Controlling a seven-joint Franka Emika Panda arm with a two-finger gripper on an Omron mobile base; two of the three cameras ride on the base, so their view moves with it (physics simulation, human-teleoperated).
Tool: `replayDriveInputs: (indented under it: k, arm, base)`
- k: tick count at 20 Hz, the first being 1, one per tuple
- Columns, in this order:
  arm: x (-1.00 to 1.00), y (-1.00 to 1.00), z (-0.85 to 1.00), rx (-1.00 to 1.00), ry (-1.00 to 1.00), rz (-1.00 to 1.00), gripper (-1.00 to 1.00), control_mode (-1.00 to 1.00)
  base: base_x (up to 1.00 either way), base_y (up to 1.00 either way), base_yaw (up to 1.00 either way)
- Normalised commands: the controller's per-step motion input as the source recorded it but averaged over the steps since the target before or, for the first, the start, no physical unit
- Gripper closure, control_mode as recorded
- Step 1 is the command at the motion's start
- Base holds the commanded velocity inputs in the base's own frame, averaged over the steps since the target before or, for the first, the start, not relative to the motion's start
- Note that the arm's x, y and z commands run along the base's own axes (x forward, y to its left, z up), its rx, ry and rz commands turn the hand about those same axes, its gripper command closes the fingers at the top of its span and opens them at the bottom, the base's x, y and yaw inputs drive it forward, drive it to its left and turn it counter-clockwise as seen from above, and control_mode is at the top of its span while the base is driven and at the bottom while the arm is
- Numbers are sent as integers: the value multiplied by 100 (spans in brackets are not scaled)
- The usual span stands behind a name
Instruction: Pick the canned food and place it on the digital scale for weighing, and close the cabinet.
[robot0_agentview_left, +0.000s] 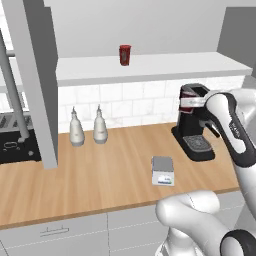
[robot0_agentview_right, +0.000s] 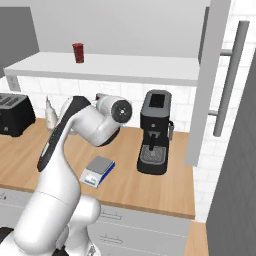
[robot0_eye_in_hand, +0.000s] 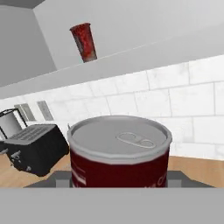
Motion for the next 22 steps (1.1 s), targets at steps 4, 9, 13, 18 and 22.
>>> replayDriveInputs:
  k: [4,9,13,18,22]
  arm:
    - [0,0,-80,11,0,17,100,-100]
    - [4,-5,-67,7,0,17,100,-100]
    - [0,-4,-71,0,-2,12,100,-100]
    - [2,6,-61,-1,0,1,100,-100]
    - [1,18,-52,-8,-2,-2,100,-100]
  base:
    - [0,0,0]
    - [0,0,0]
    - [0,0,0]
    - [0,0,0]
    - [0,0,0]
